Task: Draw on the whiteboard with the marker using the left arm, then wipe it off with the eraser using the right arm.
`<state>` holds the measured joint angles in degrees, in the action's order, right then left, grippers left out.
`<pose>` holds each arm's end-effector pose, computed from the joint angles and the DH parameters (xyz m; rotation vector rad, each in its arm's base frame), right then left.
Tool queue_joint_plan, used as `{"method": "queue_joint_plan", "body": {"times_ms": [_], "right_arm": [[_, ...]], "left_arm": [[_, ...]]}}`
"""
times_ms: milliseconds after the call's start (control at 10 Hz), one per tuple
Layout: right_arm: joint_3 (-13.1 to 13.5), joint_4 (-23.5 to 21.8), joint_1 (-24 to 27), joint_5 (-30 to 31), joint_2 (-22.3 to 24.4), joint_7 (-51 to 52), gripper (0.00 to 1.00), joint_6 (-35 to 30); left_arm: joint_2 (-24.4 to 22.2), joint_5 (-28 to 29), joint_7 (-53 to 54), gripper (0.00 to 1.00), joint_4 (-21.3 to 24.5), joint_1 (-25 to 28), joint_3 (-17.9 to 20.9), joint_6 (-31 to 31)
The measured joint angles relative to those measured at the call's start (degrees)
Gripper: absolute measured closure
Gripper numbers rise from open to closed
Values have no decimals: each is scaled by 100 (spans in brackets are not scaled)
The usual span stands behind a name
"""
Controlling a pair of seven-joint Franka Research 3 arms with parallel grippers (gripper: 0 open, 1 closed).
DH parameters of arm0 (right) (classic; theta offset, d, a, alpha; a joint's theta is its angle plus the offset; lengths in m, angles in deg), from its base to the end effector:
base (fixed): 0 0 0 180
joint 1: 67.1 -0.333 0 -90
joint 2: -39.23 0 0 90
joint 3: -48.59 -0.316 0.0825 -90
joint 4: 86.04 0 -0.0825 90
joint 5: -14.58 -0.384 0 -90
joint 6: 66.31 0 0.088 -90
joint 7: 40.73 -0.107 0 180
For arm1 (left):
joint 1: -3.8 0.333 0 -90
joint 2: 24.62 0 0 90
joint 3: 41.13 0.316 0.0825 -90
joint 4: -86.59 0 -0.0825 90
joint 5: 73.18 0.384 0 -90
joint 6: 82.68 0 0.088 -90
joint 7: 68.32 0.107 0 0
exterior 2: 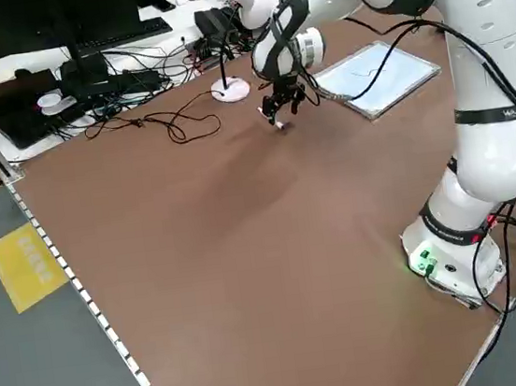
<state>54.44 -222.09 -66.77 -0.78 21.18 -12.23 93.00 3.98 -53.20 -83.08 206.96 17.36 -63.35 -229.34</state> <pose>0.5101 -0.0687 0.2005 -3.0849 -0.2311 -0.1755 0.5733 -0.0927 0.1951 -3.1274 0.2214 -0.0305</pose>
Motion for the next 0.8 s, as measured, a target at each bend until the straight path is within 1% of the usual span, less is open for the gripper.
{"method": "queue_joint_plan", "body": {"times_ms": [400,600,800], "right_arm": [[-11,-6,-37,0,0,-151,0,-141],[-15,-28,-94,0,0,-187,0,-141],[-15,-68,-161,0,0,-210,0,-122]], "left_arm": [[0,0,-1,0,-1,-18,0,71],[1,0,-1,0,-36,-16,0,253],[-14,0,-1,0,-195,-7,0,480]]}}
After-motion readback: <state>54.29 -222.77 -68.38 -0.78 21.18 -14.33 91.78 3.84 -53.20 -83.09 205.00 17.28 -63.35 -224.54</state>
